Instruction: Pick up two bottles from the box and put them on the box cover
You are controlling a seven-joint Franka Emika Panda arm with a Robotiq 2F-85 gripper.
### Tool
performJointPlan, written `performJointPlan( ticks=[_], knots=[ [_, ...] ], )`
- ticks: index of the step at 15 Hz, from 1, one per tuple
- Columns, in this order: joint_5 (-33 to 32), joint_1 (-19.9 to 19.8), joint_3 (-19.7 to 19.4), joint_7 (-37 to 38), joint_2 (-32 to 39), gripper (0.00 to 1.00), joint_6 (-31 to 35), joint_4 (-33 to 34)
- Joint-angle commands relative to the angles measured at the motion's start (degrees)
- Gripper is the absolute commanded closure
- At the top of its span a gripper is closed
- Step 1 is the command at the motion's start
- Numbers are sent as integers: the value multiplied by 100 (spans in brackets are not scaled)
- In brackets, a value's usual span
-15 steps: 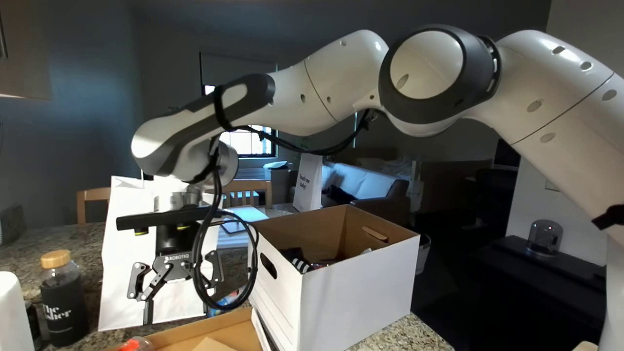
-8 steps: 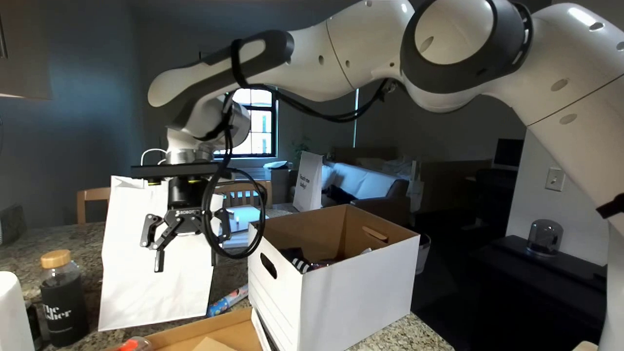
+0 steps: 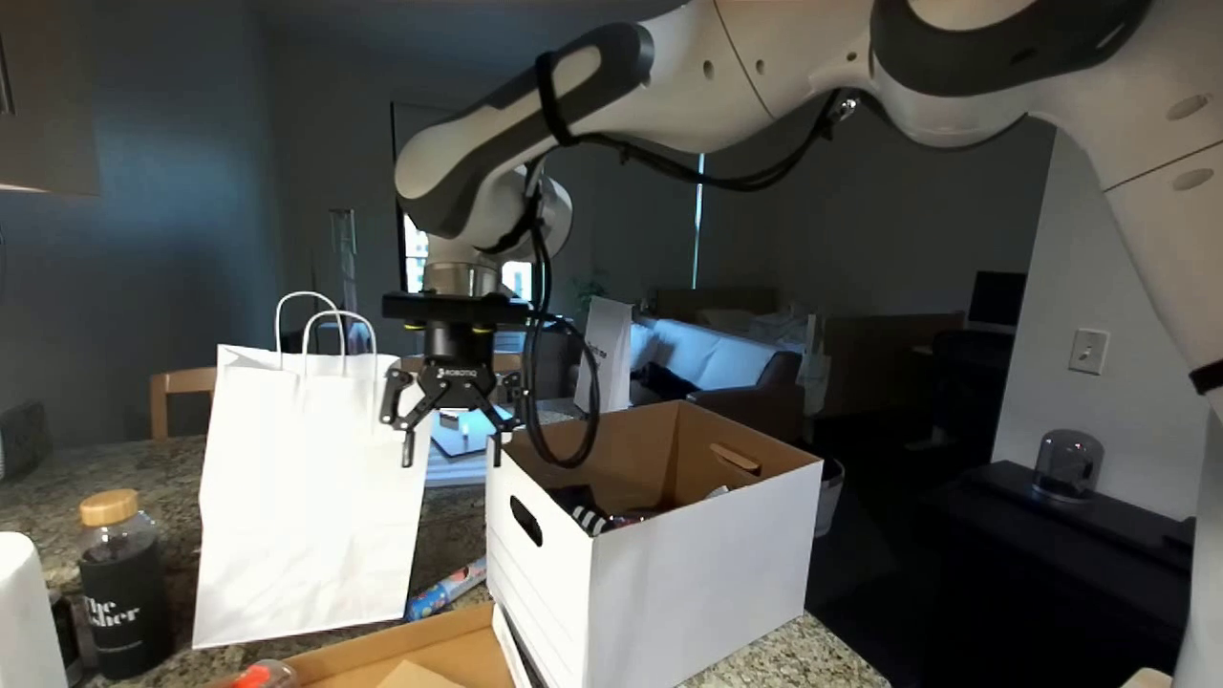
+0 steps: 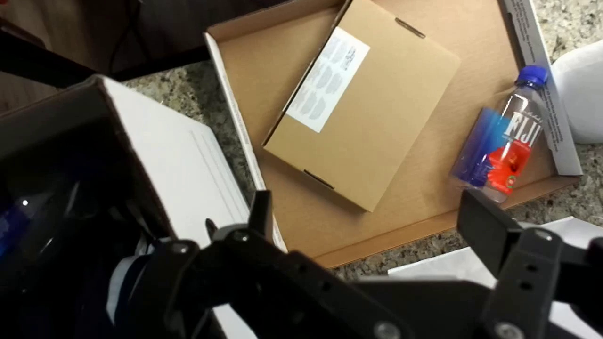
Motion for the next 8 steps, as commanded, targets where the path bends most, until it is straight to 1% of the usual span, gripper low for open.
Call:
performJointPlan(
  ticks=[1, 2, 3, 6, 7, 8],
  knots=[
    [-165, -404, 13, -1020, -476, 0, -64, -534],
    [-171, -494, -21, -1266, -534, 0, 112, -634],
    [-183, -578, -53, -1510, -555, 0, 141, -672],
    [-297, -781, -175, -2132, -565, 0, 36, -779],
    [-177, -690, -145, -1739, -328, 0, -41, -412],
    [-183, -730, -171, -1795, -316, 0, -40, -427]
  ],
)
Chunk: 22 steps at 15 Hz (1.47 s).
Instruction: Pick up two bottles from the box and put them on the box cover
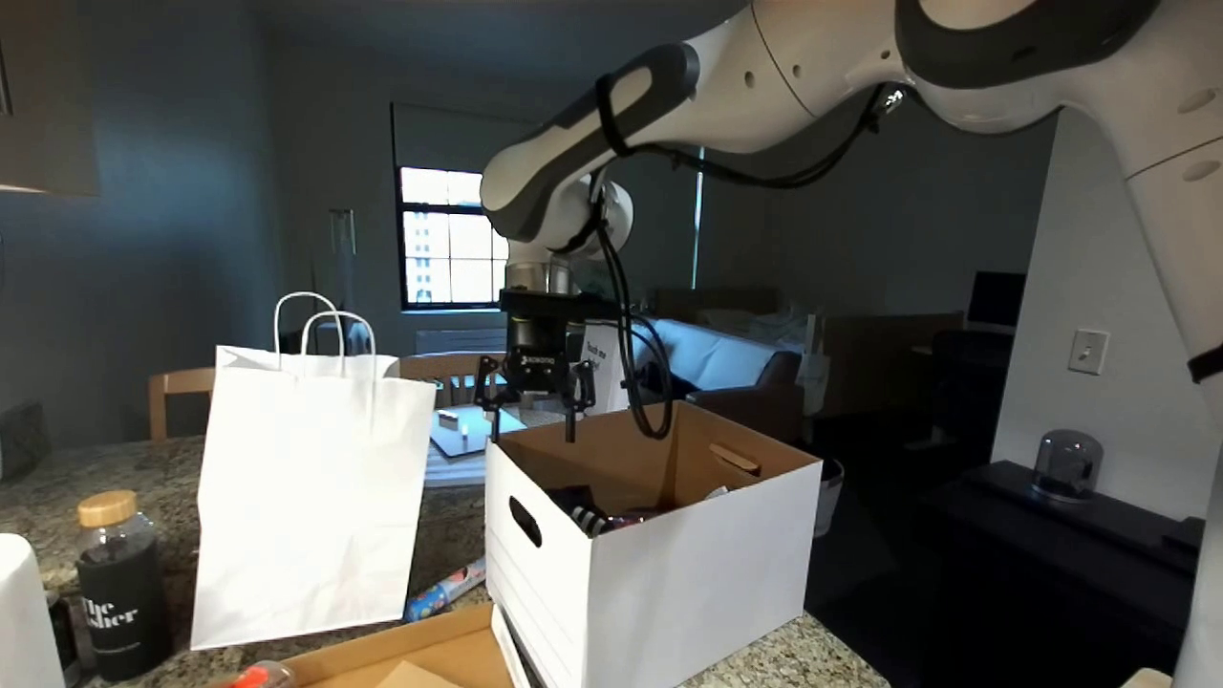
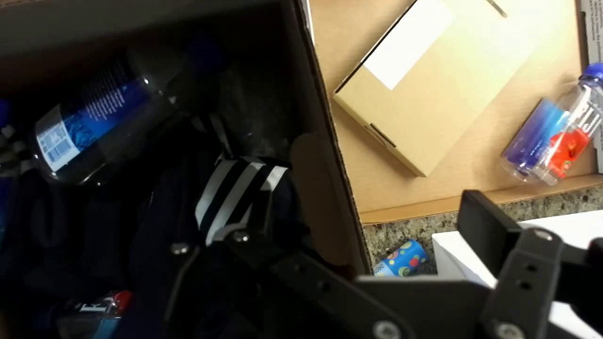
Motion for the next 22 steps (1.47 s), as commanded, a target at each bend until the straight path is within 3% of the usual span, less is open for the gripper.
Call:
performJointPlan(
  ticks=[1, 5, 11, 17, 22],
  knots=[
    [-12, -33, 27, 12, 14, 0, -17, 26],
    [-13, 22, 61, 24, 21, 0, -17, 44],
    [-305, -18, -51, -267, 682, 0, 115, 615],
    [-531, 127, -224, 48, 1234, 0, 171, 1172],
    [-565, -92, -455, 148, 1446, 0, -572, 1778]
  ],
)
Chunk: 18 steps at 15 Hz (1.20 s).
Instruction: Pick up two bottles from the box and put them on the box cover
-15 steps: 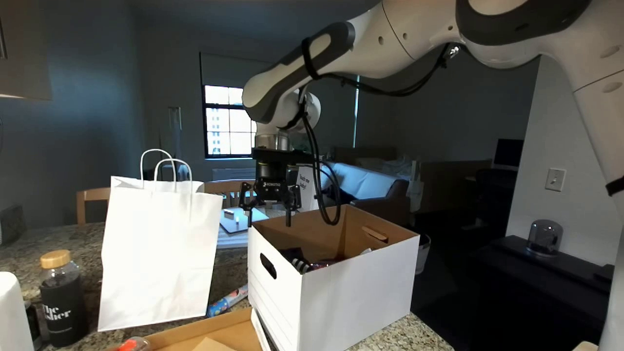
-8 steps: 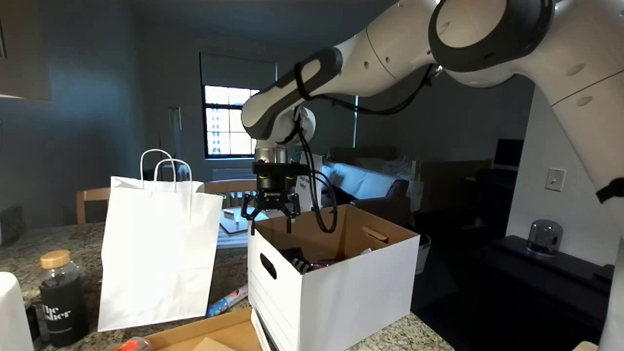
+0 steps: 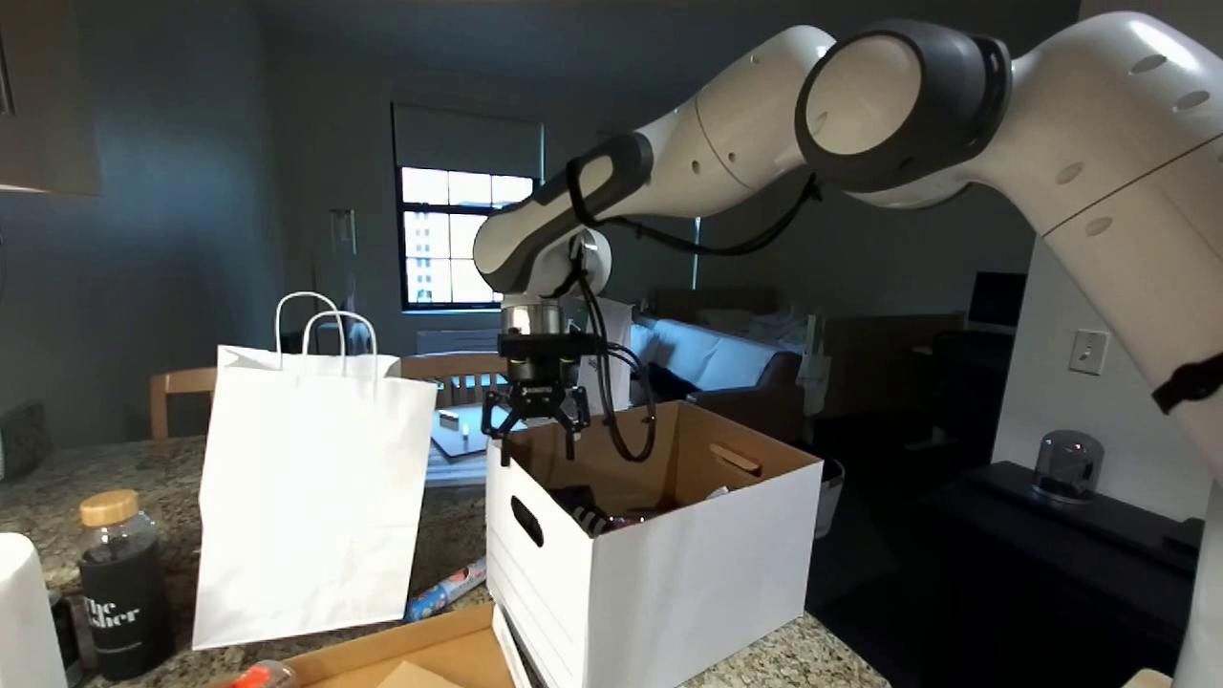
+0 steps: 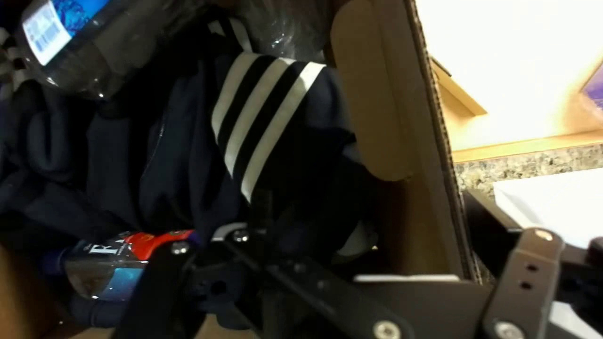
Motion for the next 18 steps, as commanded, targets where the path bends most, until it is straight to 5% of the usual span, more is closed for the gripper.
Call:
performJointPlan(
  ticks=[1, 4, 12, 18],
  knots=[
    [9, -226, -172, 195, 6, 0, -580, 442],
    [98, -414, -330, 435, 24, 0, -874, 780],
    [776, -991, -344, 726, 809, 0, -3328, 1766],
    [581, -792, -595, 1417, 790, 0, -2832, 1536]
  ],
)
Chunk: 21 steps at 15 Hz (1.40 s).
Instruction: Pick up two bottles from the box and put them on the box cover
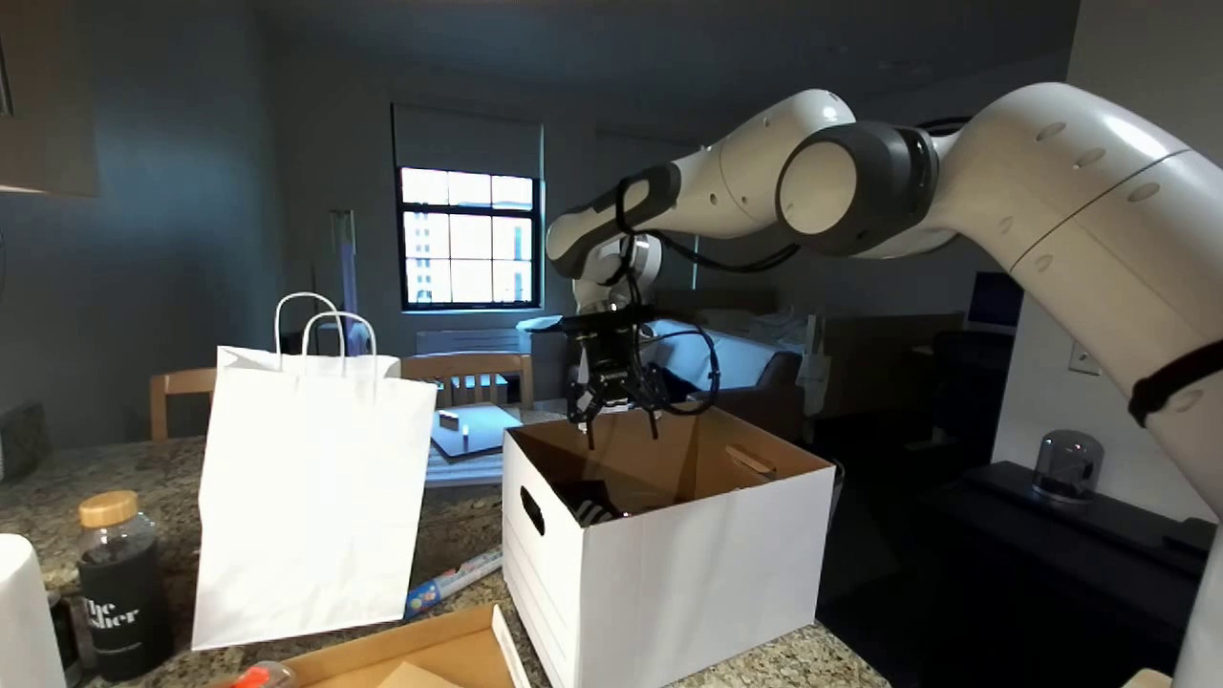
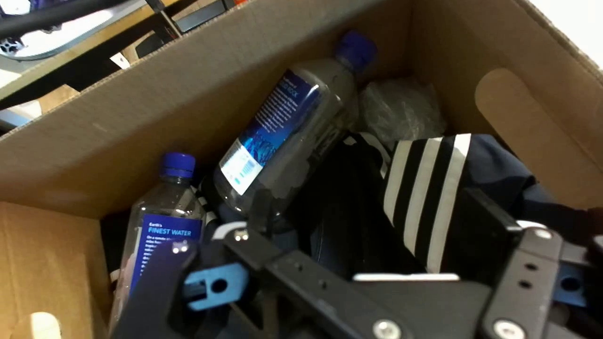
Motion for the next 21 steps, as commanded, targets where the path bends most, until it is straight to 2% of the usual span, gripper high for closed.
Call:
performJointPlan(
  ticks=[1, 6, 8, 9, 10, 11, 14, 17, 21],
  knots=[
    [-144, 82, -124, 416, -96, 0, 204, -57],
    [-199, 118, -112, 518, -267, 0, 424, -407],
    [-401, 204, -135, 327, -417, 0, 898, -742],
    [-499, 221, -136, 220, -473, 0, 1362, -915],
    [-473, 229, -77, 222, -488, 0, 1650, -899],
    [-391, 139, -47, 381, -118, 0, 1130, -374],
    [-428, 203, -33, 378, -189, 0, 1459, -502],
    [-708, 375, -126, 404, -549, 0, 2021, -1222],
    [-920, 465, -140, 437, -1040, 0, 3407, -2335]
  ],
)
